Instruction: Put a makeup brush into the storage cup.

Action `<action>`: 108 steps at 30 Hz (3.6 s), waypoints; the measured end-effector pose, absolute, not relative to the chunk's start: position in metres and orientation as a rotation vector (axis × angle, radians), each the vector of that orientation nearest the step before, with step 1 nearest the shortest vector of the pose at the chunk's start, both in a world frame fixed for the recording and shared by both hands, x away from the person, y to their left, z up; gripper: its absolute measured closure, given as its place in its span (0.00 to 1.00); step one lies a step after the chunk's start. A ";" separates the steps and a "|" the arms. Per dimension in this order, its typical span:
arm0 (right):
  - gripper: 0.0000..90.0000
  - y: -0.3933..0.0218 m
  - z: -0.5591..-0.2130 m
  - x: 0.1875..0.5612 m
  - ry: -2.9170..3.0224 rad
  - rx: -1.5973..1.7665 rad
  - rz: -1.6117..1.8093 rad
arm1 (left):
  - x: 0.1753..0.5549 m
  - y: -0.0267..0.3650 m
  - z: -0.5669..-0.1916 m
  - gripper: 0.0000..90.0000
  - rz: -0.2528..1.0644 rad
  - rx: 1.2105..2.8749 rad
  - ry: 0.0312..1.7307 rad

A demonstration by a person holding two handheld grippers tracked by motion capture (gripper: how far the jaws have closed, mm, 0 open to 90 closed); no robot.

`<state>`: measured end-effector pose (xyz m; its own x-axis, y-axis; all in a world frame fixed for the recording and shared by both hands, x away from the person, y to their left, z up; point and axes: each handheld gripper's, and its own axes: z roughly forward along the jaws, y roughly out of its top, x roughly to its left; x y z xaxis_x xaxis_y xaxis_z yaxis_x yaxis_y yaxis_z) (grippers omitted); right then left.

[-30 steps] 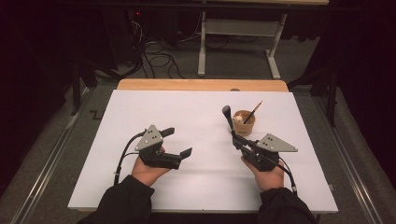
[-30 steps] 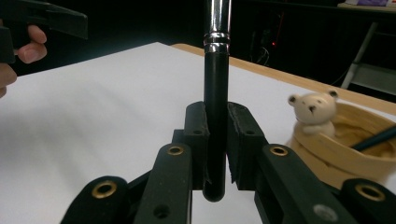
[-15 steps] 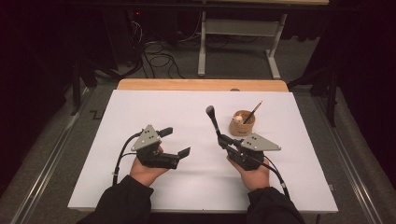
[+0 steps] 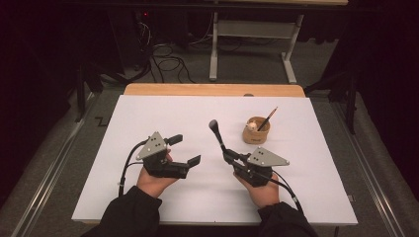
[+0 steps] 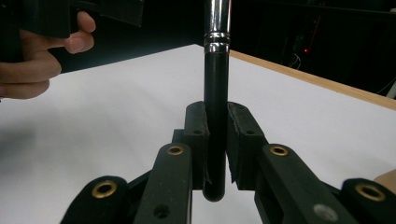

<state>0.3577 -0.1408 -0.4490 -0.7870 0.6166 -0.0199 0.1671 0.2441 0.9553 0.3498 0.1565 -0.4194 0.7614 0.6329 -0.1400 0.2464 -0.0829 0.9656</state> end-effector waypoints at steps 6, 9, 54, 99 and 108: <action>0.90 -0.134 -0.453 0.354 2.150 0.697 1.575 | 0.349 0.153 -0.420 0.10 0.346 1.668 0.705; 0.90 -0.131 -0.453 0.352 2.154 0.682 1.582 | 0.349 0.152 -0.420 0.12 0.336 1.671 0.701; 0.90 -0.104 -0.457 0.338 2.205 0.584 1.619 | 0.352 0.152 -0.428 0.64 0.121 1.573 0.695; 0.90 -0.102 -0.459 0.338 2.217 0.562 1.604 | 0.354 0.156 -0.433 0.86 0.060 1.508 0.679; 0.89 -0.101 -0.459 0.338 2.217 0.571 1.608 | 0.353 0.156 -0.432 0.86 0.069 1.512 0.672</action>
<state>0.3375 -0.1013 -0.4593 -0.8604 0.5080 -0.0399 0.1198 0.2777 0.9532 0.3532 0.1558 -0.4321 0.8195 0.4436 -0.3627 0.3600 0.0938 0.9282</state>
